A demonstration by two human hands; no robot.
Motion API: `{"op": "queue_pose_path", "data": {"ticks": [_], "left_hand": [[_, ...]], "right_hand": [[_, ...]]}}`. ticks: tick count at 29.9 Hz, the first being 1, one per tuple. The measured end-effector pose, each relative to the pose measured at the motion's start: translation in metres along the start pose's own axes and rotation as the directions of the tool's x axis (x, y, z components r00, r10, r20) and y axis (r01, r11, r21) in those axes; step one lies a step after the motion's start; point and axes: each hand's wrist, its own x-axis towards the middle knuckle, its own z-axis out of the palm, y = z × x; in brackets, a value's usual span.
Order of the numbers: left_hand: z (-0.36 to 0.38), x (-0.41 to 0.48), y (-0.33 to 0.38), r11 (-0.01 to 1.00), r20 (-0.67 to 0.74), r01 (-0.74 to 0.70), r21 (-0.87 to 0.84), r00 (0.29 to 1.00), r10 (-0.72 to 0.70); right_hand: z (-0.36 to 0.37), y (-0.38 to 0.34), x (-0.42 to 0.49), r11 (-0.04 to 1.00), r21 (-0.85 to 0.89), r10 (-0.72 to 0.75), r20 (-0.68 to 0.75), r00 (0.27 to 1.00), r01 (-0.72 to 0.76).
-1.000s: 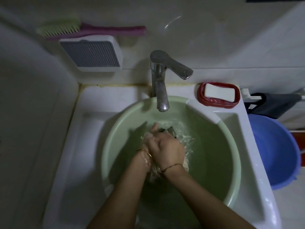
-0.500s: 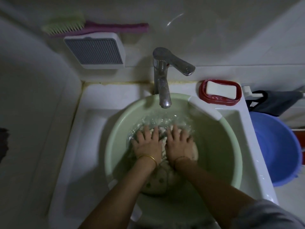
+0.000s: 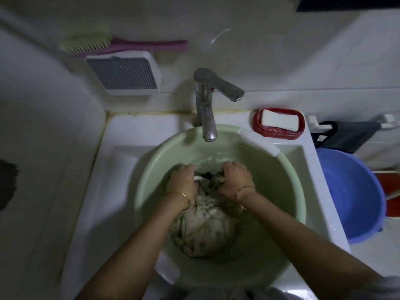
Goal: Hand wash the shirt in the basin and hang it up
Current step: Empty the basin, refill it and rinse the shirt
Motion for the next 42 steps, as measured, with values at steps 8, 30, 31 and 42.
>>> {"op": "queue_pose_path", "data": {"ticks": [8,30,31,42], "left_hand": [[-0.103,-0.030,0.008,0.960,0.046,-0.211,-0.185,0.974,0.223],[-0.113,-0.086,0.028,0.548,0.026,0.057,-0.835,0.998,-0.063],[-0.105,-0.091,0.027,0.512,0.046,0.073,-0.856,0.997,-0.065],[-0.137,-0.101,0.007,-0.030,0.176,0.182,-0.983,0.974,0.144]], "right_hand": [[-0.086,0.007,-0.057,0.762,0.622,-0.084,-0.178,0.980,0.178],[-0.188,-0.092,-0.130,0.234,0.971,-0.217,0.105,0.971,-0.052],[-0.199,-0.098,-0.136,0.176,0.982,-0.264,0.108,0.958,-0.063],[-0.221,-0.074,-0.127,0.173,0.984,-0.261,0.086,0.961,-0.041]]}}
